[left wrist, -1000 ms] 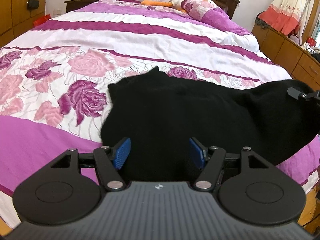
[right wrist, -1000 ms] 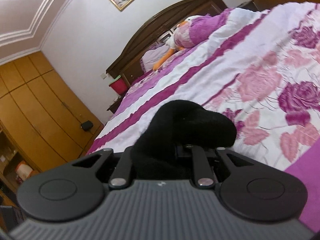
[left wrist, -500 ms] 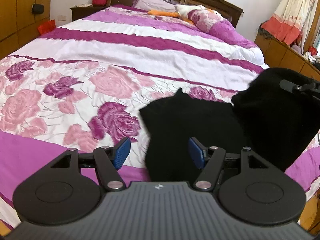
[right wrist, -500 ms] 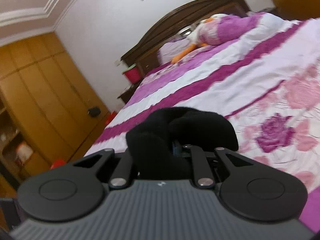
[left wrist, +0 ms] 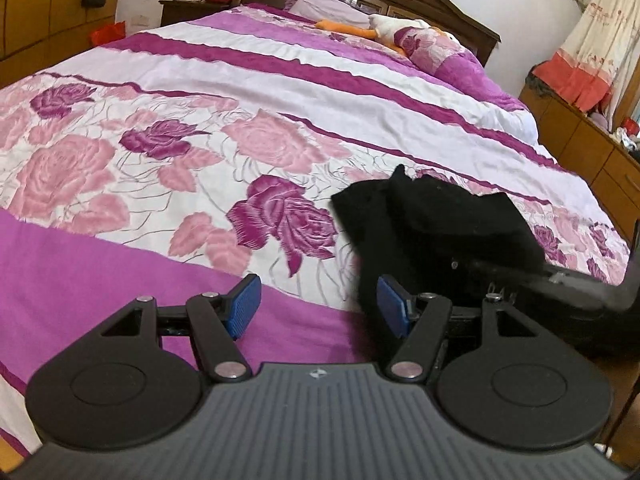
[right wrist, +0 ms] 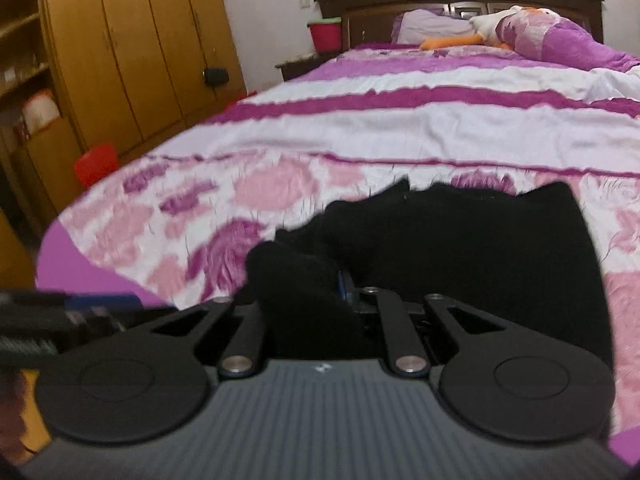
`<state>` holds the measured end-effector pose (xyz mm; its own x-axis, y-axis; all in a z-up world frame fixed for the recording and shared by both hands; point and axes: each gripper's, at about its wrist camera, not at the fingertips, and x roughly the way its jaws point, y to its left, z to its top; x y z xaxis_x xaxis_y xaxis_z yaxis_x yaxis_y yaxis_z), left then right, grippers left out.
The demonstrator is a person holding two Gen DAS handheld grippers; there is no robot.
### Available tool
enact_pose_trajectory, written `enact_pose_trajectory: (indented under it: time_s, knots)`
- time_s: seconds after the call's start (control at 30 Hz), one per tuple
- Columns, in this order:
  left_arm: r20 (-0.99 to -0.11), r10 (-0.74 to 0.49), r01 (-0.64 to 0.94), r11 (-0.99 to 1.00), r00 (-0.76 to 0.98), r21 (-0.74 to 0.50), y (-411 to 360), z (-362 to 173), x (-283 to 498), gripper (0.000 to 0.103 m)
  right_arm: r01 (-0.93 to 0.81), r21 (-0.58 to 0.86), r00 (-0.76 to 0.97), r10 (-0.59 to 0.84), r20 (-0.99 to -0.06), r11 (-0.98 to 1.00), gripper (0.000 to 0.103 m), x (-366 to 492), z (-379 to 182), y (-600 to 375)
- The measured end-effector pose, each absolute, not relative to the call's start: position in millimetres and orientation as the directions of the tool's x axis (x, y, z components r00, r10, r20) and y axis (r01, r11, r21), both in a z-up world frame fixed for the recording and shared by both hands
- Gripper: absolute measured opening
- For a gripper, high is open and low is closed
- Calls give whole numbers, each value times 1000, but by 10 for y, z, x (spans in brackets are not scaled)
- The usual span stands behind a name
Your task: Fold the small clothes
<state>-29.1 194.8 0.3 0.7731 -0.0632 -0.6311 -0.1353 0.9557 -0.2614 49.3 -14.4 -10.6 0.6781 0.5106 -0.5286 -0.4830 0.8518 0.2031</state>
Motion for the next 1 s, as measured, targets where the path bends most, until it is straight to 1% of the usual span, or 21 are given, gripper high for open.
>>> enact_pose_trajectory:
  time_s: [0.1,0.2,0.27,0.3,0.37,0.43,0.47,0.53,0.57,0.6,0.63,0.67,0.7,0.73,0.8,0.9,1.0]
  knots:
    - [-617,-61,-141,951,784,-274,2038,8,-313,70,-473,214,693,511,-508,855,12,491,-62,-140]
    - [-603,-55,-148,948,796,-281,2133,44,-323,70,-465,251,725,528,-442,849,12,473,180,-162]
    - [-589,-48,-154,945,806,-288,2193,66,-342,70,-484,246,738,543,-401,840,12,456,307,-141]
    - [-584,-47,-156,944,810,-291,2217,76,-348,70,-504,233,732,554,-396,832,12,445,333,-93]
    - [-582,-42,-165,940,812,-299,2256,76,-344,70,-533,180,717,554,-424,827,12,418,272,49]
    - [-587,-38,-179,935,809,-306,2280,66,-340,70,-552,128,690,537,-486,824,12,421,87,212]
    - [-589,-38,-181,934,808,-309,2284,65,-345,70,-557,128,663,533,-526,820,13,442,-32,274]
    - [-584,-38,-178,935,811,-308,2279,78,-376,70,-560,125,646,526,-553,819,15,432,-169,327]
    - [-579,-37,-174,936,814,-306,2274,93,-395,70,-564,119,654,530,-539,817,19,379,-175,329]
    - [-575,-36,-172,937,817,-303,2265,110,-408,70,-570,117,660,537,-525,814,28,326,-153,330]
    - [-574,-35,-171,938,818,-301,2260,125,-410,70,-586,129,648,559,-517,800,34,282,-115,325]
    - [-571,-34,-169,939,820,-298,2247,147,-411,70,-612,153,622,592,-513,776,41,240,-67,308]
    - [-568,-32,-167,941,823,-295,2230,167,-417,70,-645,178,587,631,-508,743,42,193,-8,293]
    - [-564,-30,-166,942,825,-292,2216,187,-421,70,-673,186,564,659,-498,716,41,137,51,261]
    - [-561,-32,-160,944,827,-289,2175,230,-422,70,-700,177,559,685,-467,692,41,17,197,155]
    - [-551,-53,-136,945,833,-298,2072,288,-400,70,-690,166,576,674,-463,704,41,-69,394,-42]
    - [-542,-101,-100,939,834,-328,1928,304,-332,74,-644,196,609,651,-454,739,41,-65,515,-372]
